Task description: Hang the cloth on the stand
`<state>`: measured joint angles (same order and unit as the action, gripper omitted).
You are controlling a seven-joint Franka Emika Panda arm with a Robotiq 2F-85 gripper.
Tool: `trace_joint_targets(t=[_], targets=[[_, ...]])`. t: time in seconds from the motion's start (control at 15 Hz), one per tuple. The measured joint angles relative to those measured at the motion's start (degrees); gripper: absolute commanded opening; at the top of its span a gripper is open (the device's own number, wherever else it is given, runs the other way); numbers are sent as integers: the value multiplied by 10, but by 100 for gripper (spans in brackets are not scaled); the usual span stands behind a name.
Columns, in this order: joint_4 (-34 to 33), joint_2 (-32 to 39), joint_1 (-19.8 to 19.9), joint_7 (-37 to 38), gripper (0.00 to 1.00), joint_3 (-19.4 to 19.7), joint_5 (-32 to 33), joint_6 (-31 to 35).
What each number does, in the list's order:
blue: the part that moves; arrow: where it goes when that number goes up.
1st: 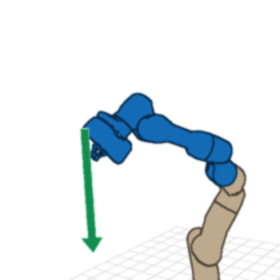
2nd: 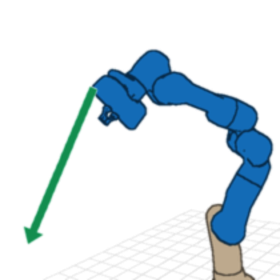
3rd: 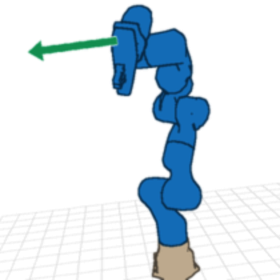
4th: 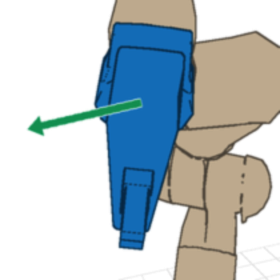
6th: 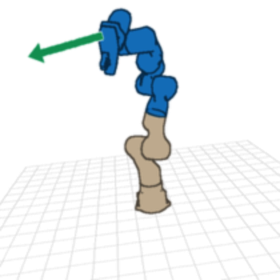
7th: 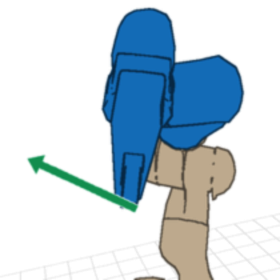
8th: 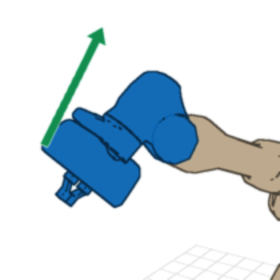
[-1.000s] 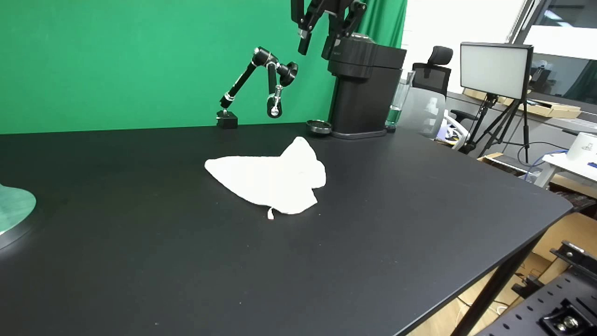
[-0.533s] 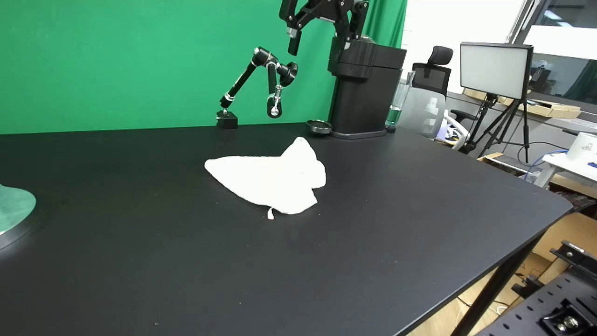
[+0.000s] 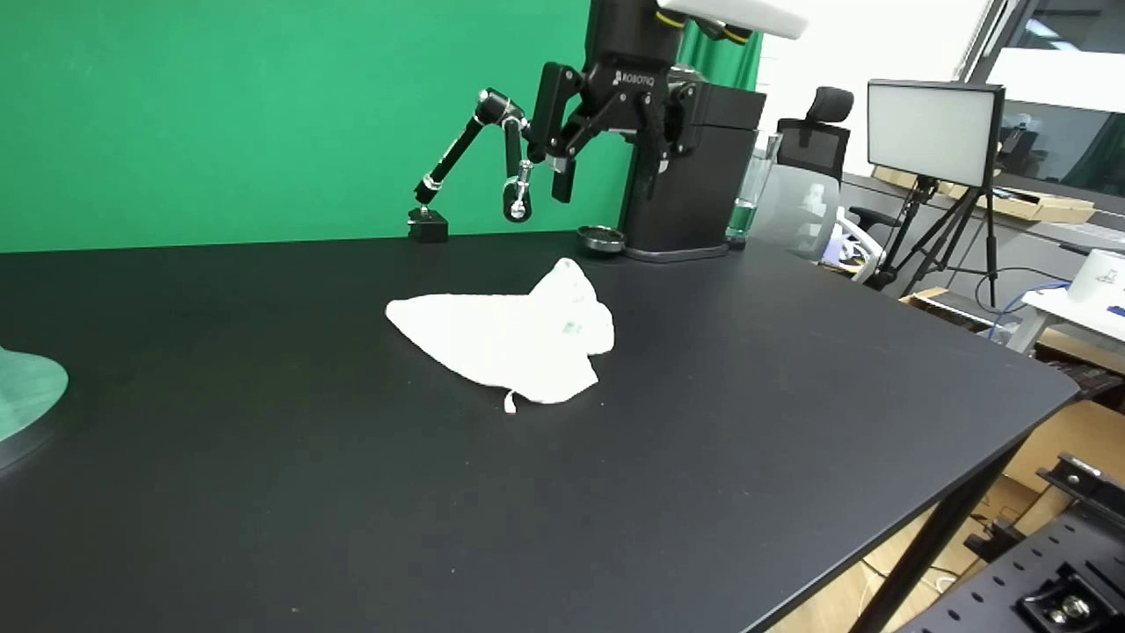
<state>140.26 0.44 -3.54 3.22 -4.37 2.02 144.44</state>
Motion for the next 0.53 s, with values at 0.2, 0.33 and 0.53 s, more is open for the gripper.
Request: trace_joint_targets(t=[0.2, 0.33, 0.53], targets=[[8, 33, 0, 15, 100, 1, 17, 37], [7, 57, 0, 21, 100, 2, 26, 58], [2, 89, -5, 28, 75, 4, 33, 80]])
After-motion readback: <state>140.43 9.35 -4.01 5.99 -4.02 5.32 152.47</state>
